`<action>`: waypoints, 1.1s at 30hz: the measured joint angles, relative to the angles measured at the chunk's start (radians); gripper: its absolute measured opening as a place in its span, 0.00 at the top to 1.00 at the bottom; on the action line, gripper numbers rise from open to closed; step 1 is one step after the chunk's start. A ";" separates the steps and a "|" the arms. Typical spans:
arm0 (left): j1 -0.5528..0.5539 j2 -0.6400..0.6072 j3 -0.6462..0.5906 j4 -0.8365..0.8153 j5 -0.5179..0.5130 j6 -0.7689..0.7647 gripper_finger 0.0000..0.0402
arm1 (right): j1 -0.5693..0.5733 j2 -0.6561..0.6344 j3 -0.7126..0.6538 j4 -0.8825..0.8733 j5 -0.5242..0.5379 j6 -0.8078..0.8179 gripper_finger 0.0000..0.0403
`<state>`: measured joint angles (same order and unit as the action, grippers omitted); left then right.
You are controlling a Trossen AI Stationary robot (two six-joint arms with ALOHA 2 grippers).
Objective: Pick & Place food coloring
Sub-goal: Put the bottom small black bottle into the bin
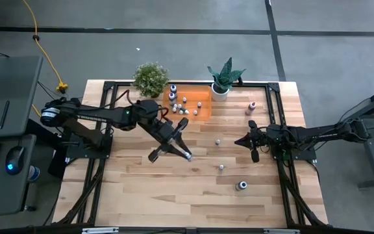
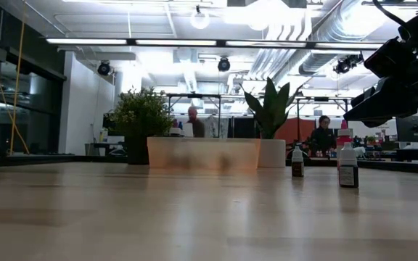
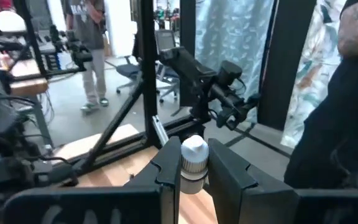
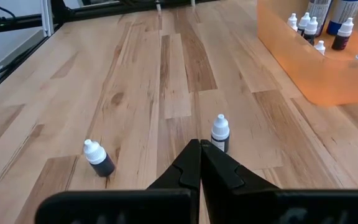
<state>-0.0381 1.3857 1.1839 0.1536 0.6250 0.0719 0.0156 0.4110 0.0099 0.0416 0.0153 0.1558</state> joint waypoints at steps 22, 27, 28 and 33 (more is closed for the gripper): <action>0.194 0.099 0.210 -0.312 -1.042 -0.255 0.88 | 0.000 0.000 0.000 0.000 0.000 0.000 1.00; 0.239 0.256 0.383 -0.522 -1.173 -0.369 0.88 | 0.000 0.001 0.000 0.002 0.000 0.000 1.00; 0.244 0.293 0.416 -0.566 -1.195 -0.404 0.88 | 0.000 0.000 0.000 0.000 0.000 0.000 1.00; 0.240 0.440 0.509 -0.665 -1.274 -0.546 0.88 | 0.000 0.000 0.000 0.000 0.000 0.000 1.00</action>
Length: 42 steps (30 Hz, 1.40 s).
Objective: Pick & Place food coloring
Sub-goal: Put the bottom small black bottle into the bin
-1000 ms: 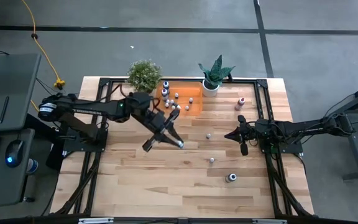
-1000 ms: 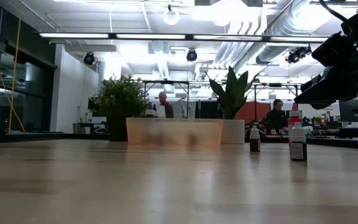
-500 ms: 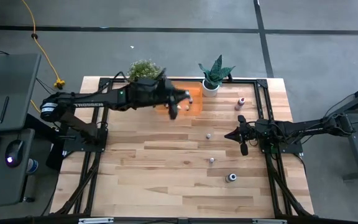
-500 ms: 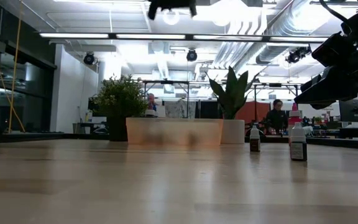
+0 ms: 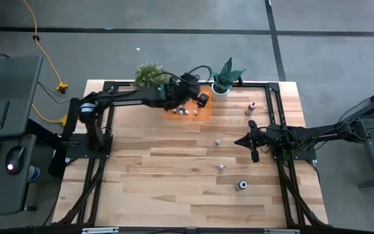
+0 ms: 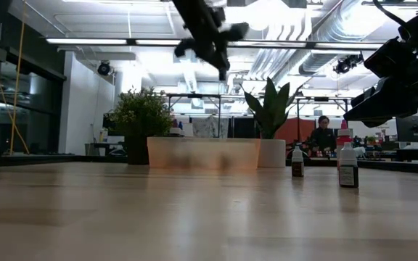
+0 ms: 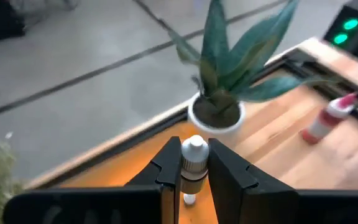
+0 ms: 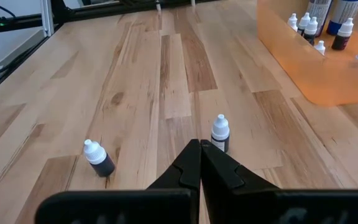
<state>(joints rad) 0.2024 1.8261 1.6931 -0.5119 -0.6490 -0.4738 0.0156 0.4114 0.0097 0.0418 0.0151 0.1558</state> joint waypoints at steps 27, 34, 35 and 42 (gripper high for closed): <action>-0.086 0.234 -0.178 0.115 -0.316 -0.549 0.88 | 0.000 0.000 0.000 0.000 0.000 0.000 1.00; -0.085 0.270 -0.199 0.125 -0.303 -0.520 0.88 | 0.000 0.000 0.000 0.000 0.000 0.000 1.00; -0.085 0.287 -0.195 0.159 -0.304 -0.503 0.88 | 0.000 0.000 0.000 0.000 0.000 0.000 1.00; -0.080 0.324 -0.198 0.202 -0.300 -0.465 0.88 | 0.000 0.000 0.000 0.000 0.000 0.000 1.00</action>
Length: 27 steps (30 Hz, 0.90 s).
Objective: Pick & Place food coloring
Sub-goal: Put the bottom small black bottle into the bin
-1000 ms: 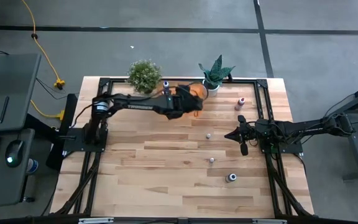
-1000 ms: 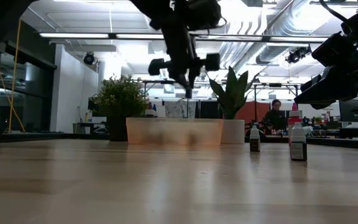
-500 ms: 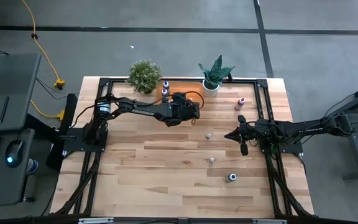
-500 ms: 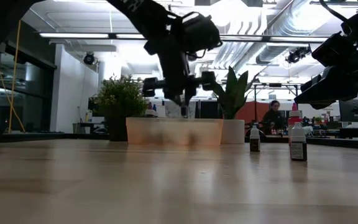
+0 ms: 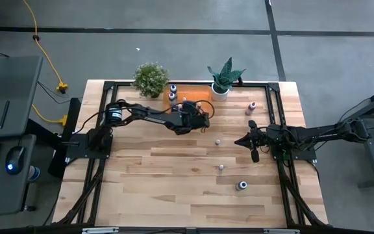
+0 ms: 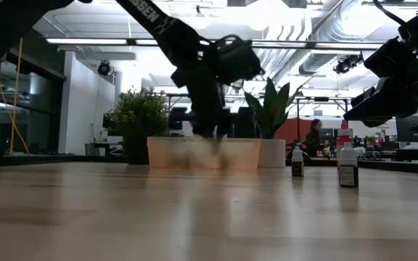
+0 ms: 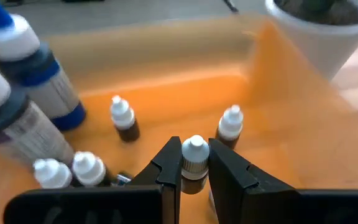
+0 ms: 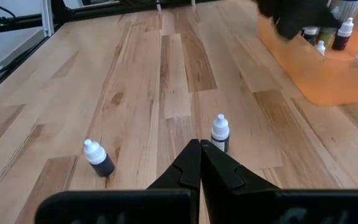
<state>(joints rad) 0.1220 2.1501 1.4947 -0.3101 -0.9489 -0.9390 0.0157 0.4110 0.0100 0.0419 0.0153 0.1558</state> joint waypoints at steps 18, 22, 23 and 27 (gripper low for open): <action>0.015 0.036 0.001 0.025 0.051 -0.006 0.85 | 0.000 0.000 0.000 0.000 0.000 0.000 1.00; 0.015 0.036 0.001 0.025 0.050 -0.007 0.78 | 0.000 0.000 0.000 -0.001 0.000 0.000 1.00; 0.015 0.036 0.001 0.025 0.050 -0.007 0.76 | 0.000 0.000 0.000 0.000 0.000 0.000 1.00; 0.015 0.036 0.001 0.026 0.036 0.005 0.70 | 0.000 0.000 0.000 0.000 0.000 0.000 1.00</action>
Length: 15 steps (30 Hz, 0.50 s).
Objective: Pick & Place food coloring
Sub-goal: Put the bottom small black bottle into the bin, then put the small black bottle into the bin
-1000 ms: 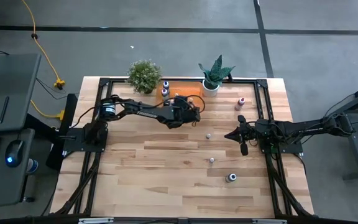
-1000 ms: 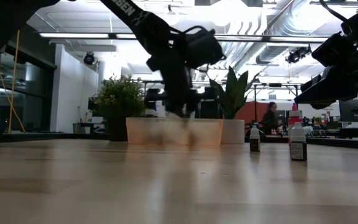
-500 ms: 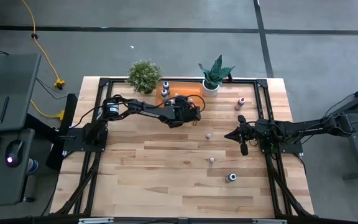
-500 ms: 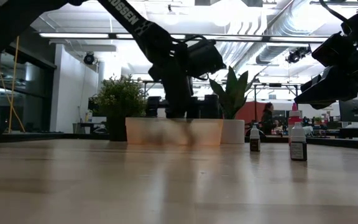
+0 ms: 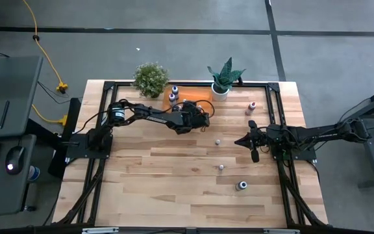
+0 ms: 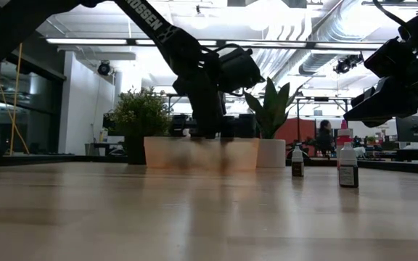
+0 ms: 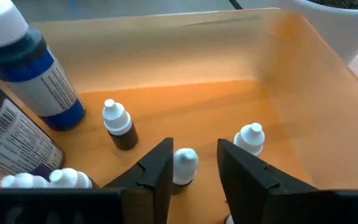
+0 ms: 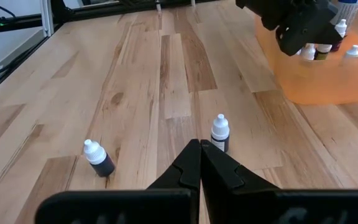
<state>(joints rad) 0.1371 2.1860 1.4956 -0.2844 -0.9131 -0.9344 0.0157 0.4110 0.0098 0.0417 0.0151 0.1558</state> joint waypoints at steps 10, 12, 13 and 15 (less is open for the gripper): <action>0.000 -0.049 0.012 0.000 -0.037 0.101 0.64 | 0.000 0.000 0.000 0.000 0.000 0.000 1.00; 0.000 -0.071 0.014 0.005 -0.048 0.120 0.64 | 0.000 0.000 0.000 0.001 0.000 0.000 1.00; 0.000 -0.083 0.013 0.004 -0.051 0.129 0.64 | 0.000 0.000 0.000 0.001 0.000 0.000 1.00; 0.000 -0.106 0.013 0.005 -0.051 0.150 0.64 | 0.000 0.000 0.000 0.000 0.000 0.000 1.00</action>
<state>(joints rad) 0.1371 2.0797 1.5085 -0.2791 -0.9637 -0.7843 0.0156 0.4112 0.0100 0.0415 0.0151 0.1558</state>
